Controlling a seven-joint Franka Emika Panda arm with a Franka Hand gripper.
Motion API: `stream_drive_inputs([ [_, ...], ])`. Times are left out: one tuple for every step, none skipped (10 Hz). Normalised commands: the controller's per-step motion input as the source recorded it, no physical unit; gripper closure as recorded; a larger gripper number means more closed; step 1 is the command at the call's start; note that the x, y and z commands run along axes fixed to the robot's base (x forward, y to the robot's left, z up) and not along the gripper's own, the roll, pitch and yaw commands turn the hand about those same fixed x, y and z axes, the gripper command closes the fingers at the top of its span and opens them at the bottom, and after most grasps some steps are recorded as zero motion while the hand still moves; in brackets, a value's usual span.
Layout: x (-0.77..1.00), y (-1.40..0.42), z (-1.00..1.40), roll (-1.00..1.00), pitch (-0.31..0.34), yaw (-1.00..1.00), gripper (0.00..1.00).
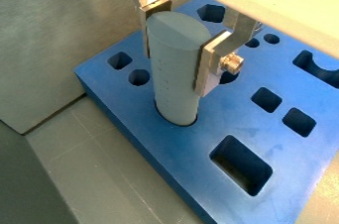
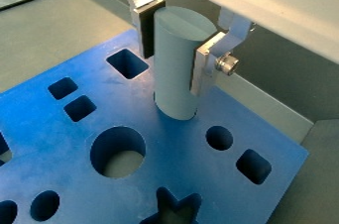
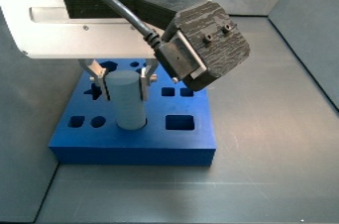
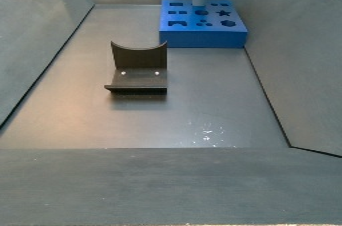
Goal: Pick up the oval object. Move up. Place the oval object on the fixture. Regrasp the oval object. Move to above the board. Insert the oval object.
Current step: Insert the oval object.
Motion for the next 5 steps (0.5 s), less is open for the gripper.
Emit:
stream_drive_inputs([
  [-0.12, 0.0, -0.65, 0.11, -0.287, 0.01, 1.0],
  [-0.13, 0.0, -0.67, 0.11, -0.28, 0.0, 1.0],
  [-0.11, -0.05, -0.59, 0.16, -0.3, 0.0, 1.0],
  [-0.09, -0.08, -0.49, 0.2, -0.326, 0.01, 1.0],
  [-0.07, -0.09, -0.49, 0.19, -0.333, 0.01, 1.0],
])
